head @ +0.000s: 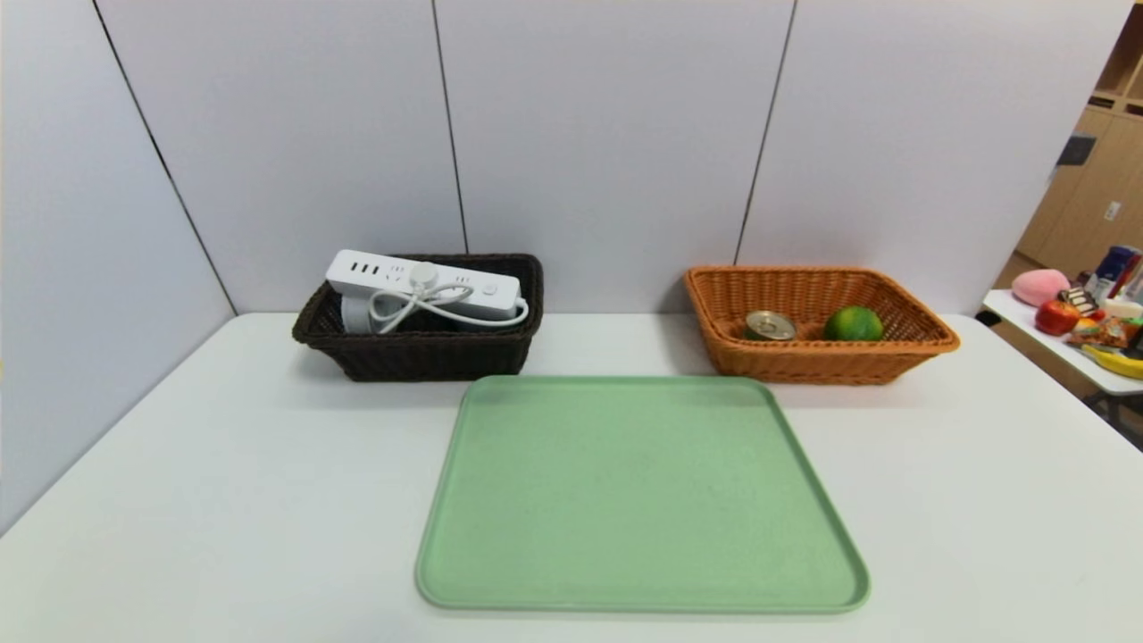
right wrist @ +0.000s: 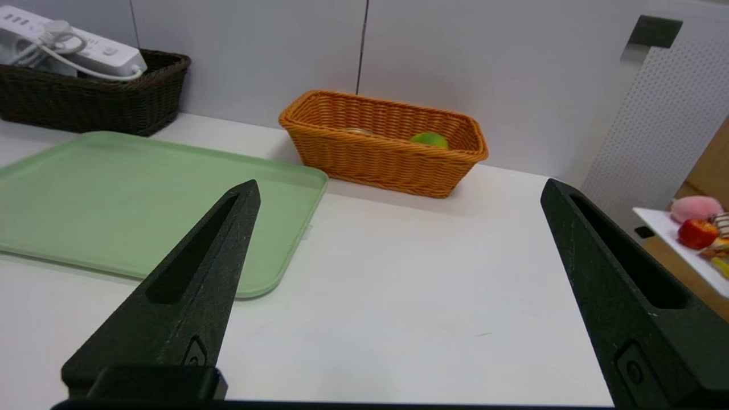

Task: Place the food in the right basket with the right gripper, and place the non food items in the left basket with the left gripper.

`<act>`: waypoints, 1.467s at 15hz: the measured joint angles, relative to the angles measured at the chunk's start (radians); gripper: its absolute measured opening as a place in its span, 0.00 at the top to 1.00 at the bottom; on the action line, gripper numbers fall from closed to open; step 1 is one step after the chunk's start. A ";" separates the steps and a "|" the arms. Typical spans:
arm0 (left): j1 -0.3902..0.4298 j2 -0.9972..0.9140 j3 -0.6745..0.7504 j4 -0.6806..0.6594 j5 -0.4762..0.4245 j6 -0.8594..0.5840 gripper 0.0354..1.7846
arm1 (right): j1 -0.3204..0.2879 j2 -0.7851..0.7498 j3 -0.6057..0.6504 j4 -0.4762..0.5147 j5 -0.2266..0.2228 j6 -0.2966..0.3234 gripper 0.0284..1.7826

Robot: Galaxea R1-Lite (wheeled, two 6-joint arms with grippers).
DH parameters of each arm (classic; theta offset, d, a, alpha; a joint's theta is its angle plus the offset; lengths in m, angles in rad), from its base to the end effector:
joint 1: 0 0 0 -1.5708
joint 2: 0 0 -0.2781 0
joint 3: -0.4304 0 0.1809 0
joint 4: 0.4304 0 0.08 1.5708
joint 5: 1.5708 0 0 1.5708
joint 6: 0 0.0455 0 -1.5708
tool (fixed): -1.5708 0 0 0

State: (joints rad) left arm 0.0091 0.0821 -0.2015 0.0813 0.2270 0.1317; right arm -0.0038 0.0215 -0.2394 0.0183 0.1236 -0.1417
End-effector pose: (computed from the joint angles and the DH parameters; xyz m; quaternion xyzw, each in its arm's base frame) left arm 0.0012 0.0103 0.1221 0.0633 -0.0111 0.1187 0.9908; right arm -0.0111 0.0057 0.1400 -0.0766 -0.1034 0.0524 0.9903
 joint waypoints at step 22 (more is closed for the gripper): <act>-0.005 -0.083 0.177 -0.025 -0.229 -0.137 0.06 | 0.002 -0.021 0.239 -0.021 -0.129 0.148 0.05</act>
State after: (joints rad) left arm 0.0043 -0.0009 -0.0249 0.0562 -0.0017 -0.0051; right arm -0.0017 0.0009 0.0000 -0.0032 -0.0057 0.0066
